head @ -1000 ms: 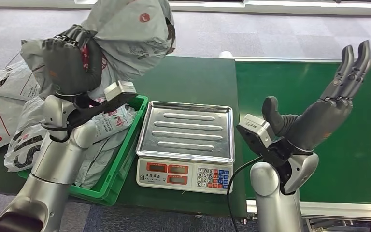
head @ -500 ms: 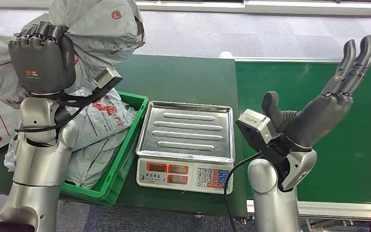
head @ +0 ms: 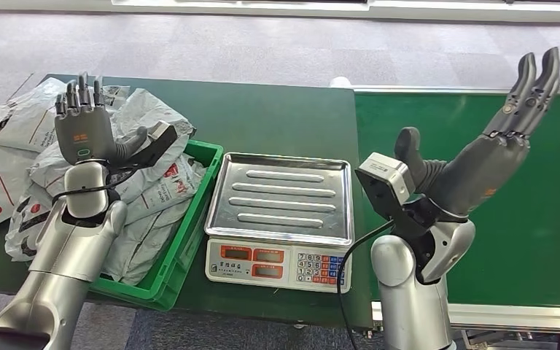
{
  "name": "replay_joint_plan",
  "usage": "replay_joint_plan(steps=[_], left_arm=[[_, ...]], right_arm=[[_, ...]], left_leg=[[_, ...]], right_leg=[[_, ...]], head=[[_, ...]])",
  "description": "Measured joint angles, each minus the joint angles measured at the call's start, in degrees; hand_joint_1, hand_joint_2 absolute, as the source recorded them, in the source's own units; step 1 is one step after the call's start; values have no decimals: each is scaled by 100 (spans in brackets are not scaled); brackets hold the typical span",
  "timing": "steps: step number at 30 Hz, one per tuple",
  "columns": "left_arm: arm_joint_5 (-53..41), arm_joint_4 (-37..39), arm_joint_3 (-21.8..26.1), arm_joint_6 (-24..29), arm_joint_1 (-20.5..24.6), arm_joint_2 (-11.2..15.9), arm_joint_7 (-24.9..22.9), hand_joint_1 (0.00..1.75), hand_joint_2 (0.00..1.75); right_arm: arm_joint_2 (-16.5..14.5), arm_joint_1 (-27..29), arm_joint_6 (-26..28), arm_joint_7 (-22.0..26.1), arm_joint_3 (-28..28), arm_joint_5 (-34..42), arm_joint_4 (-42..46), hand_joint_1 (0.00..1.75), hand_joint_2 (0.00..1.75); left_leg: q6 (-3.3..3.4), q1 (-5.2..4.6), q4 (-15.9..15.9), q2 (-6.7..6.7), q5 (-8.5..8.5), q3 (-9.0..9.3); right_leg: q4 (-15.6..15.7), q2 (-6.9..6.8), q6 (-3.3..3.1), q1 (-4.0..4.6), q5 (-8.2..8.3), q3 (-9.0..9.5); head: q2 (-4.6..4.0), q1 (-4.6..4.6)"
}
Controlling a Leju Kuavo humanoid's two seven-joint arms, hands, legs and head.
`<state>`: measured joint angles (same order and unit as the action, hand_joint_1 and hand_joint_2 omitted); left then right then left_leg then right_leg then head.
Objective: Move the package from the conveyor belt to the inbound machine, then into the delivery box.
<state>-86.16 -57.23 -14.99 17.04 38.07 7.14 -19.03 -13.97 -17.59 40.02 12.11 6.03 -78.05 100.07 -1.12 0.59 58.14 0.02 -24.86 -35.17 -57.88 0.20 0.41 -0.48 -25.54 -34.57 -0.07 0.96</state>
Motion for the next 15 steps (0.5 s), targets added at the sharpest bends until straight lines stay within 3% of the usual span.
replay_joint_plan(steps=[4,7,9,11,13,15], left_arm=[[0,66,58,352,-12,-3,133,0,0],[126,-74,238,953,-78,-84,612,0,0],[715,-436,422,1454,-221,-207,1626,0,0],[2179,-1082,623,1608,-426,-388,3315,0,0],[4501,-1869,763,1199,-647,-595,4810,0,0],[6381,-2465,833,665,-822,-734,5414,0,0]], right_arm=[[2,-17,0,-36,2,19,-25,0,0],[5,-29,0,-51,3,23,-37,0,0],[11,-28,0,-21,3,60,-40,0,0],[16,-24,0,83,3,149,-40,0,0],[17,-27,0,250,3,302,-52,0,0],[17,-38,0,395,3,507,-81,0,0]], left_leg=[[0,1,0,0,0,-1],[0,1,0,0,1,0],[0,0,0,-1,1,-1],[2,0,1,-5,-1,-5],[7,0,1,-5,-6,-10],[9,-3,1,4,-12,-10]], right_leg=[[0,0,0,1,0,0],[0,0,0,1,0,0],[0,0,0,1,0,-1],[0,-5,0,-1,-1,-1],[0,-6,1,-5,-3,-2],[0,1,1,-6,-3,-4]], head=[[0,0],[0,0],[0,0],[0,-1],[0,-2],[0,-2]])
